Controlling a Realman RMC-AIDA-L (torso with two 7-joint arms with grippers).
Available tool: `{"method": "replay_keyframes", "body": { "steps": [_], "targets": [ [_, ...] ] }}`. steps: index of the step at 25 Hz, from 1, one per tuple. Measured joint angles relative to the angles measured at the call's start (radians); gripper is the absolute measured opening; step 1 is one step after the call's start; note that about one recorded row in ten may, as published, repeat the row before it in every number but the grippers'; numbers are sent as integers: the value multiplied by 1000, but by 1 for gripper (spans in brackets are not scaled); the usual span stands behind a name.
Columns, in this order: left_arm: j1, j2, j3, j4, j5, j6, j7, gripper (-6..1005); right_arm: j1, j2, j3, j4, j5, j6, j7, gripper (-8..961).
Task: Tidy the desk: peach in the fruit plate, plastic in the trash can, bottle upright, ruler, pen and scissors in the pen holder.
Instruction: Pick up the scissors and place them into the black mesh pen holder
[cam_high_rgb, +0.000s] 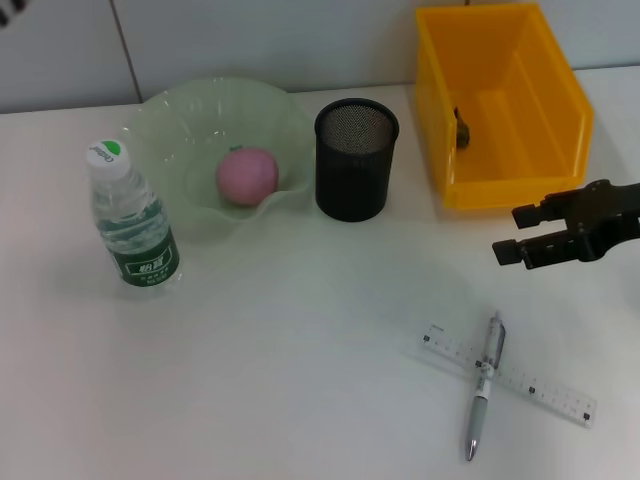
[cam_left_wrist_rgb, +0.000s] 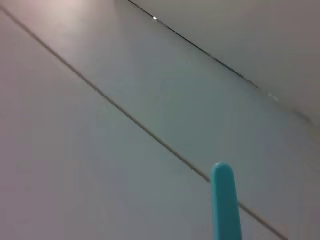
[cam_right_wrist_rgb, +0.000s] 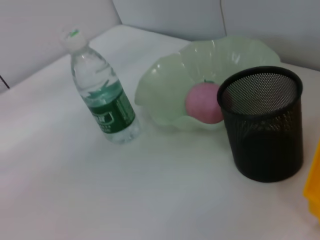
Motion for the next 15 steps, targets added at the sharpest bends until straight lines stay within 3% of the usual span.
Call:
{"method": "replay_keyframes", "body": {
  "steps": [7,11,12,15],
  "targets": [
    [-10,0,154,8,-208,-142,490,238,-1,0,0,0,6,1,21,702],
    [-6,0,209,12,-268,-186,672,238,-3,0,0,1,8,4,23,701],
    [-5,-1,260,12,-336,-239,856,238,-3,0,0,0,8,4,23,701],
    [-6,-1,302,5,-401,-280,1025,239,-4,0,0,-1,10,4,23,700]
  ]
}}
